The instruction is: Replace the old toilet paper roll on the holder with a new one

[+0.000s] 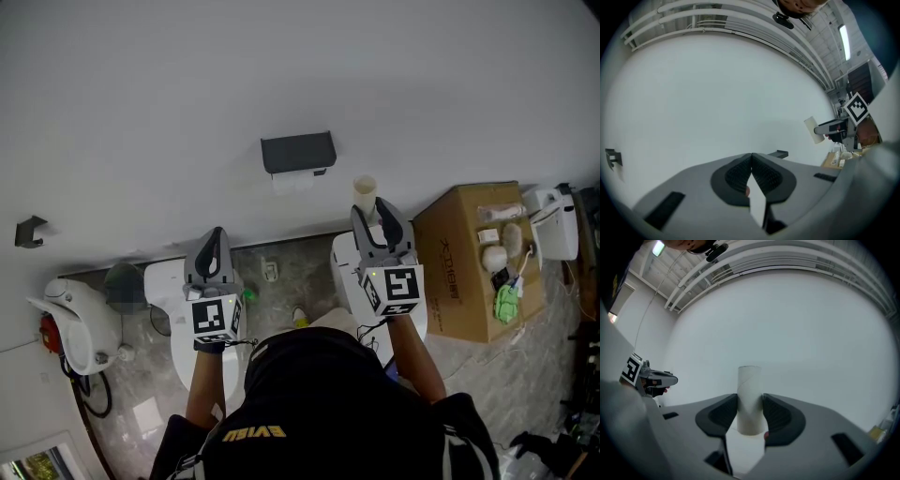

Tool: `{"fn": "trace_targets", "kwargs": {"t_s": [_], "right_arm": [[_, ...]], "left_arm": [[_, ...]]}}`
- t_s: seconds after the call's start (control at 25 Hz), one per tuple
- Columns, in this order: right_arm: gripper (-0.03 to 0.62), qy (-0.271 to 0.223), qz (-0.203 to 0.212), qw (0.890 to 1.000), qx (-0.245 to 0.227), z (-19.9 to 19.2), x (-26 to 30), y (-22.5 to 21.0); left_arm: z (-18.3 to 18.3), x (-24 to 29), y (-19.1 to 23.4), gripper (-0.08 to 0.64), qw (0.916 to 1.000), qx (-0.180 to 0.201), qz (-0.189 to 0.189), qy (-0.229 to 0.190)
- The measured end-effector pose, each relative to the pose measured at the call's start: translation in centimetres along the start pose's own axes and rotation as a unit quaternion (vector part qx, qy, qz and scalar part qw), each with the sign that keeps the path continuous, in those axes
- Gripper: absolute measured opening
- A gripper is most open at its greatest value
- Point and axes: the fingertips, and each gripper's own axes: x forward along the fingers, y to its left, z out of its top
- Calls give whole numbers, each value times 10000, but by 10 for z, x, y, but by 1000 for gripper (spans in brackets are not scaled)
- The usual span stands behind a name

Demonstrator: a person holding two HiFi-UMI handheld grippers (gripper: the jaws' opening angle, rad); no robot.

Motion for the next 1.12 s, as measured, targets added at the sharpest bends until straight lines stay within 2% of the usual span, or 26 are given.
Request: {"fn": "trace_targets", "kwargs": {"t_s": [0.76,0.96,1.12], "right_arm": [[172,61,63,10000,-36,0,-3,-3],[172,-117,294,9995,-81,12,5,-2],[172,-472,779,9958,-26,30,29,-1]], "left_arm": [[11,-2,-8,12,9999,-63,-120,-73],[22,-6,-5,12,9997,-37,-150,-168],[25,-8,9,12,9995,-135,157,-257]]}}
